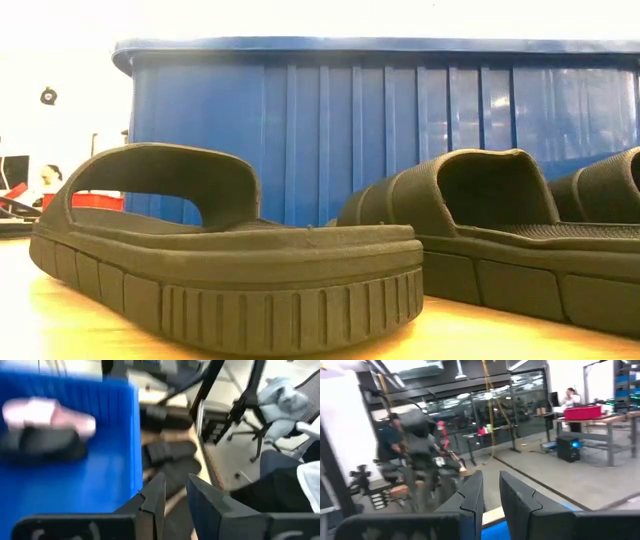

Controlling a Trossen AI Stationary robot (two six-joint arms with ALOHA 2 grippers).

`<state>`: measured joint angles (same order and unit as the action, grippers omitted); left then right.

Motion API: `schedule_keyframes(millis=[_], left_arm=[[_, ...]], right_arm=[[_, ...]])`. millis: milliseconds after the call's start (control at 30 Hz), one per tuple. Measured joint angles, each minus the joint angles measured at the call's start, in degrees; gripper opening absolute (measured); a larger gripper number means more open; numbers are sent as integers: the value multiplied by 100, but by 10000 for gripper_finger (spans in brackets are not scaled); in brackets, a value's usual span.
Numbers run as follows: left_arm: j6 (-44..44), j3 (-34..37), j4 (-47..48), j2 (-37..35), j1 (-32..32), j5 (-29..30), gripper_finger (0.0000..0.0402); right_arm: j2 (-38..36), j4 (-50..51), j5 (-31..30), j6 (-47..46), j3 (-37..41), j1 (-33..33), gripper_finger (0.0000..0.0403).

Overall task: Pick and place slides into bin
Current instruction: Put the black slide into the blue bin

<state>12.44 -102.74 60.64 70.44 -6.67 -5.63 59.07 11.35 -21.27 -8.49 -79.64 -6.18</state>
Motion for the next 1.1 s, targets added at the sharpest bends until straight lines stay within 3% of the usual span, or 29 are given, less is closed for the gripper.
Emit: schedule_keyframes(millis=[267,400,467,667,800,1100], left_arm=[[197,1994,-231,-515,-59,-23,56],[225,2724,-709,-655,-143,-326,35],[501,2962,-815,-674,-139,-763,24],[1206,3398,-1005,-588,-143,-2081,13],[1096,3476,-1764,-627,-163,-2094,13],[490,3487,-3956,-1012,-340,-2093,22]], right_arm=[[333,-38,1542,20,-612,-122,54],[541,-3,1664,159,-967,-120,54],[648,-10,1674,299,-1114,-120,54],[945,6,1827,727,-1401,-120,54],[1246,-2,2381,1552,-1689,-120,54],[1788,266,2475,1896,-2405,-122,54]])
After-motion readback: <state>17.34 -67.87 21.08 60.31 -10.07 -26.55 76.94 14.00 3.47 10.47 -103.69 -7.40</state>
